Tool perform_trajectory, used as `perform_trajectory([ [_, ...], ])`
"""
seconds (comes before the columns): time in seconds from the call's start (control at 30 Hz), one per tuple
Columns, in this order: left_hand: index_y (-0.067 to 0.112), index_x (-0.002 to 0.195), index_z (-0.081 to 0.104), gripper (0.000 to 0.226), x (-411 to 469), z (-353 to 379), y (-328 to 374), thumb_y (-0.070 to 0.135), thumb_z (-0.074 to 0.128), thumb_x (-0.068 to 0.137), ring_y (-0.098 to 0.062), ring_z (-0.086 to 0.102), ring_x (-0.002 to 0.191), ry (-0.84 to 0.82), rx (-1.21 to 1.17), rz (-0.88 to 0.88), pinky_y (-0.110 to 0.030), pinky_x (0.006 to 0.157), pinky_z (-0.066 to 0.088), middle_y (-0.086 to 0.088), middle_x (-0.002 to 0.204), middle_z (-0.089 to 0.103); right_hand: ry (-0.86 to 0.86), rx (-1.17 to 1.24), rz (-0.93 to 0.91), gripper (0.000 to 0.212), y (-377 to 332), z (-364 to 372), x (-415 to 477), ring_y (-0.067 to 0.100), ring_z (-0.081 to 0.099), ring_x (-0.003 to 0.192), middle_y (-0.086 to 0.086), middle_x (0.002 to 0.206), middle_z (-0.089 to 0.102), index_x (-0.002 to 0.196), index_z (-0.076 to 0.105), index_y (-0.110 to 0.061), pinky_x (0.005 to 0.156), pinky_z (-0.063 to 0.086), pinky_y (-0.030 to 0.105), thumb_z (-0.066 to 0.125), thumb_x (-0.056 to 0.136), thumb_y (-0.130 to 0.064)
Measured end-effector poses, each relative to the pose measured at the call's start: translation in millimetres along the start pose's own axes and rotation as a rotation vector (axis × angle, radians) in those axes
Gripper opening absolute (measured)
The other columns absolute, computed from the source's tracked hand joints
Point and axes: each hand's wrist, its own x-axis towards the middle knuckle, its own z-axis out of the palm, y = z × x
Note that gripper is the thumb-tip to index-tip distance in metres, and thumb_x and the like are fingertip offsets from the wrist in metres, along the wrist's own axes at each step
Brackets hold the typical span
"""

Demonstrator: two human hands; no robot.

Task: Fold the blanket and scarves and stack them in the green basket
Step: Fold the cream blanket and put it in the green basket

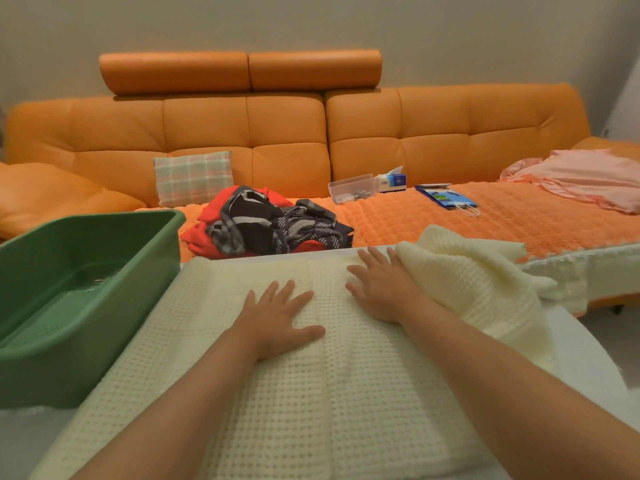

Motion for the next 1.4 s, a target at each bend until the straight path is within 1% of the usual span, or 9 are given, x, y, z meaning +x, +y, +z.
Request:
perform_trajectory([
  [0.2, 0.031, 0.146, 0.04, 0.055, 10.4, -23.9, 54.9, 0.057, 0.037, 0.098, -0.019, 0.029, 0.144, 0.248, -0.016, 0.025, -0.046, 0.119, 0.021, 0.005, 0.156, 0.036, 0.492, 0.05, 0.093, 0.037, 25.1, -48.0, -44.0, 0.026, 0.05, 0.123, 0.002, 0.13, 0.062, 0.11, 0.071, -0.026, 0.103, 0.035, 0.049, 0.055, 0.085, -0.005],
  [0.4, 0.026, 0.147, 0.038, 0.043, 33.5, -43.2, 141.2, 0.032, 0.037, 0.104, -0.019, 0.041, 0.136, 0.341, -0.187, 0.255, -0.041, 0.11, 0.035, 0.005, 0.151, 0.042, 0.26, 0.228, 0.625, 0.07, 93.3, -59.5, -87.1, 0.032, 0.018, 0.148, 0.009, 0.165, 0.008, 0.154, 0.024, -0.034, 0.108, 0.033, 0.053, 0.051, 0.094, -0.009],
  [0.53, 0.031, 0.15, 0.032, 0.049, 56.5, -57.1, 179.8, 0.032, 0.045, 0.103, -0.021, 0.032, 0.142, 0.348, -0.276, 0.326, -0.042, 0.111, 0.036, 0.005, 0.158, 0.032, 0.013, 0.417, 0.589, 0.097, 122.1, -48.5, -97.0, 0.029, 0.055, 0.122, 0.009, 0.148, 0.047, 0.158, -0.002, -0.039, 0.089, 0.051, 0.04, 0.066, 0.089, -0.042],
  [0.77, 0.035, 0.129, 0.055, 0.036, 81.2, -56.0, 179.0, 0.04, 0.059, 0.094, -0.021, 0.054, 0.118, 0.313, -0.022, 0.184, -0.033, 0.087, 0.044, 0.003, 0.126, 0.06, -0.09, 0.61, 0.526, 0.057, 131.3, -48.9, -87.9, 0.023, 0.058, 0.119, 0.002, 0.134, 0.061, 0.136, 0.059, -0.023, 0.098, 0.048, 0.036, 0.071, 0.084, -0.043],
  [0.87, 0.026, 0.116, 0.062, 0.023, 87.5, -70.1, 174.4, 0.029, 0.061, 0.094, -0.024, 0.059, 0.105, 0.367, -0.173, 0.183, -0.036, 0.082, 0.049, -0.001, 0.119, 0.063, 0.184, 0.877, 0.635, 0.025, 131.5, -53.6, -82.6, 0.027, 0.062, 0.099, 0.006, 0.107, 0.068, 0.11, 0.069, -0.014, 0.082, 0.05, 0.037, 0.063, 0.09, -0.028],
  [1.0, 0.018, 0.127, 0.058, 0.036, 113.2, -98.8, 190.1, 0.01, 0.063, 0.093, -0.024, 0.053, 0.118, 0.583, -0.569, 0.181, -0.031, 0.093, 0.044, -0.006, 0.134, 0.053, 0.699, 1.041, 0.736, 0.03, 132.0, -72.7, -70.1, 0.018, 0.053, 0.093, 0.0, 0.109, 0.059, 0.125, 0.054, -0.015, 0.074, 0.037, 0.028, 0.057, 0.096, -0.018],
  [1.17, 0.03, 0.153, 0.024, 0.07, 112.3, -72.5, 201.3, 0.002, 0.054, 0.096, -0.025, 0.031, 0.141, 0.44, -0.528, 0.163, -0.035, 0.099, 0.04, -0.003, 0.164, 0.002, 0.492, 0.526, 0.736, 0.068, 138.3, -57.0, -71.2, 0.031, 0.048, 0.125, 0.011, 0.147, 0.04, 0.148, 0.031, -0.02, 0.095, 0.042, 0.039, 0.06, 0.089, -0.003],
  [1.33, 0.025, 0.119, 0.058, 0.025, 87.4, -20.1, 179.3, 0.022, 0.045, 0.097, -0.023, 0.05, 0.118, 0.374, -0.207, 0.142, -0.042, 0.094, 0.043, 0.002, 0.126, 0.053, 0.758, 0.039, 0.096, 0.04, 112.7, -46.9, -77.5, 0.03, 0.059, 0.091, 0.01, 0.101, 0.066, 0.101, 0.072, -0.012, 0.076, 0.052, 0.046, 0.059, 0.071, 0.01],
  [1.4, 0.026, 0.133, 0.052, 0.039, 80.5, -4.9, 166.9, 0.04, 0.042, 0.098, -0.025, 0.044, 0.129, 0.15, -0.152, 0.193, -0.046, 0.104, 0.039, 0.002, 0.136, 0.048, 0.554, 0.071, -0.112, 0.025, 91.9, -43.2, -81.8, 0.025, 0.06, 0.087, 0.004, 0.095, 0.069, 0.097, 0.074, -0.016, 0.074, 0.052, 0.042, 0.058, 0.082, -0.004],
])
